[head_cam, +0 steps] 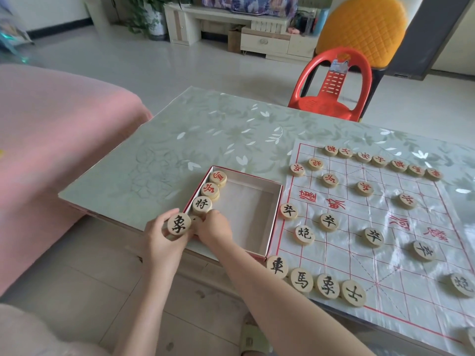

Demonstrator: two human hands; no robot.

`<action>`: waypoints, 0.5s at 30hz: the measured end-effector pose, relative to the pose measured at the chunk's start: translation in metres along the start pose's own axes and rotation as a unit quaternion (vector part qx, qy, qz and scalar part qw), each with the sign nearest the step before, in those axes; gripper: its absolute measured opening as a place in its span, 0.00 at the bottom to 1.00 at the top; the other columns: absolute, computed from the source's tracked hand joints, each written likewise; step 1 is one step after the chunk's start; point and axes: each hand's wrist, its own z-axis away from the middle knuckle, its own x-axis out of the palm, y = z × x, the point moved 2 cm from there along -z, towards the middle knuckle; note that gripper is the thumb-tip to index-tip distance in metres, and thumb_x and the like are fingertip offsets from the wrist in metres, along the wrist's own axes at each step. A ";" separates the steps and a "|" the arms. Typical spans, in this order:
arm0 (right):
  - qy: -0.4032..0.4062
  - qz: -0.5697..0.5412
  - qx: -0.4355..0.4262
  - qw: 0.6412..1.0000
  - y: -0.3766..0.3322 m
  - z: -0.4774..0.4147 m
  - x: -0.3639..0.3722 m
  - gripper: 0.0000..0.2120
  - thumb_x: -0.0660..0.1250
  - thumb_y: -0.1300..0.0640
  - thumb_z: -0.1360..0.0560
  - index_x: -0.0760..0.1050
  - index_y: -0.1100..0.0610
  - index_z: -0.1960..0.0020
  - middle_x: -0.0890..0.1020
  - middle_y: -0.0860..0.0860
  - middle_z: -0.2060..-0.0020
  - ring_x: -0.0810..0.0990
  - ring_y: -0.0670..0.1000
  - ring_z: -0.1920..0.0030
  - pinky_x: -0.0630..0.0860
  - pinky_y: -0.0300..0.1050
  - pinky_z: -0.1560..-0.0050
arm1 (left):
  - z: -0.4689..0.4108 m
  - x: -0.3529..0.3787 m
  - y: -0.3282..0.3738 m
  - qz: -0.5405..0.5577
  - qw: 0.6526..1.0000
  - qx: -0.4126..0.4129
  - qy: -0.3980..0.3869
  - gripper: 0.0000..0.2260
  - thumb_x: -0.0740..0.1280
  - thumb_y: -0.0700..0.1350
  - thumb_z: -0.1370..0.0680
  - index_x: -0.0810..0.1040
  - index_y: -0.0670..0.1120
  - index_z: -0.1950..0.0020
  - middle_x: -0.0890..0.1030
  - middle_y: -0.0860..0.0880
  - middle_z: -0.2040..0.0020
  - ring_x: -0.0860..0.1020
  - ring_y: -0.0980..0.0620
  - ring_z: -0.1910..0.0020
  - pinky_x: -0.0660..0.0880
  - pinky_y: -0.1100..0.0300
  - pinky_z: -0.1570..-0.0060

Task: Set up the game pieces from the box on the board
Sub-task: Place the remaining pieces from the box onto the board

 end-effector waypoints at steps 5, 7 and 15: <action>0.030 -0.007 0.017 0.999 -0.001 0.001 0.002 0.17 0.60 0.57 0.25 0.66 0.62 0.38 0.73 0.60 0.39 0.68 0.61 0.37 0.66 0.50 0.38 | 0.000 -0.001 -0.008 -0.008 1.000 -0.001 -0.004 0.24 0.77 0.42 0.39 0.76 0.64 0.50 0.77 0.46 0.44 0.81 0.48 0.51 0.77 0.45 0.46; 0.032 -0.069 0.010 0.997 0.000 0.005 0.001 0.15 0.63 0.57 0.27 0.67 0.59 0.42 0.77 0.58 0.43 0.73 0.60 0.41 0.72 0.51 0.42 | 0.001 -0.002 -0.007 -0.010 1.000 -0.004 -0.013 0.26 0.76 0.37 0.37 0.76 0.64 0.50 0.77 0.45 0.44 0.81 0.50 0.51 0.77 0.47 0.45; 0.060 -0.318 -0.073 0.943 0.036 0.057 -0.073 0.11 0.60 0.65 0.24 0.72 0.55 0.44 0.75 0.49 0.61 0.80 0.50 0.70 0.79 0.44 0.67 | 0.022 0.010 0.017 0.002 0.998 0.029 -0.047 0.25 0.75 0.34 0.36 0.77 0.61 0.49 0.78 0.46 0.43 0.80 0.51 0.51 0.76 0.53 0.46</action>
